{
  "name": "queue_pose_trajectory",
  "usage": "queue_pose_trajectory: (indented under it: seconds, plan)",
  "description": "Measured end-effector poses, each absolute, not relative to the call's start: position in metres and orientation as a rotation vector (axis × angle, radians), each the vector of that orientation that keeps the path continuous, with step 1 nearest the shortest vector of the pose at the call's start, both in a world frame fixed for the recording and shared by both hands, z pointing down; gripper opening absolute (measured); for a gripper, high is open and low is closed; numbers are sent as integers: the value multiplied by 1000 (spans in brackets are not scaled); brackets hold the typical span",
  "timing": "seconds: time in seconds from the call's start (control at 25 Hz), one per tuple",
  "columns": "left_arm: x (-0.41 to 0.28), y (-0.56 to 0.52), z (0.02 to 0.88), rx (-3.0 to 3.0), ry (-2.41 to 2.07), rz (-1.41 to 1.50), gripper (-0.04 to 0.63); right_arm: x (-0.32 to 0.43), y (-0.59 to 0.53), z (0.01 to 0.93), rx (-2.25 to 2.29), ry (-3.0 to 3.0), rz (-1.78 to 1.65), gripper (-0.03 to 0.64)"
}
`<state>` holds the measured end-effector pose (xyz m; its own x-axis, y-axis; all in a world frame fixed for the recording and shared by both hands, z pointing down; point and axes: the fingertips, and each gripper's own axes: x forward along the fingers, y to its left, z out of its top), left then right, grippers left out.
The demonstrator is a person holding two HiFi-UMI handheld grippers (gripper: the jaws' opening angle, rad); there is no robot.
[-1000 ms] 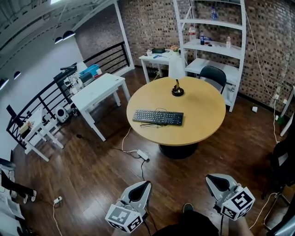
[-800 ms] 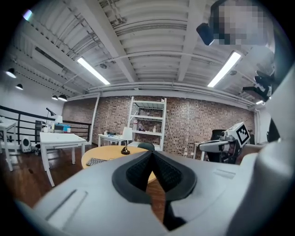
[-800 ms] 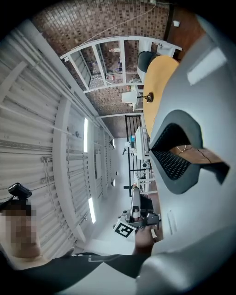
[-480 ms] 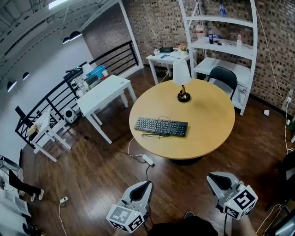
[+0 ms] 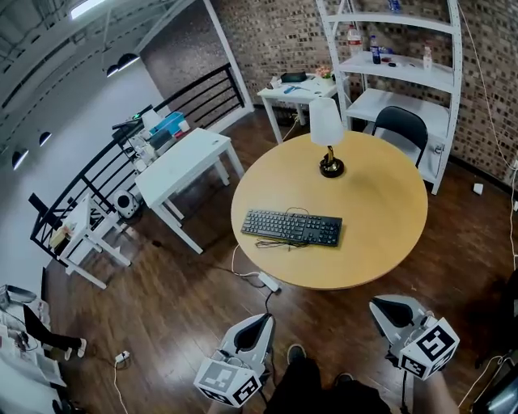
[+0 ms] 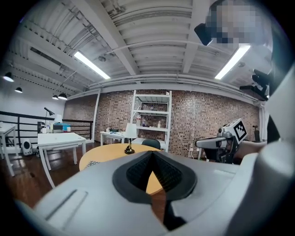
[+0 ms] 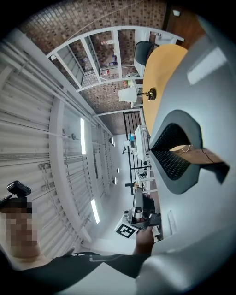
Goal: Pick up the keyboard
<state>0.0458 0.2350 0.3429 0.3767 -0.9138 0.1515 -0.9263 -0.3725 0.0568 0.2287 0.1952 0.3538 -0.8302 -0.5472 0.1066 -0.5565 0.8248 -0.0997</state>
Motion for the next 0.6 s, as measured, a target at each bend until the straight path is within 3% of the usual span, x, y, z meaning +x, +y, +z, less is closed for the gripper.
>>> queue_pose_trajectory:
  seconds: [0.6]
  plan:
    - [-120,133,336,2563,-1623,41,10,76,94,333,972,-2907,163,2]
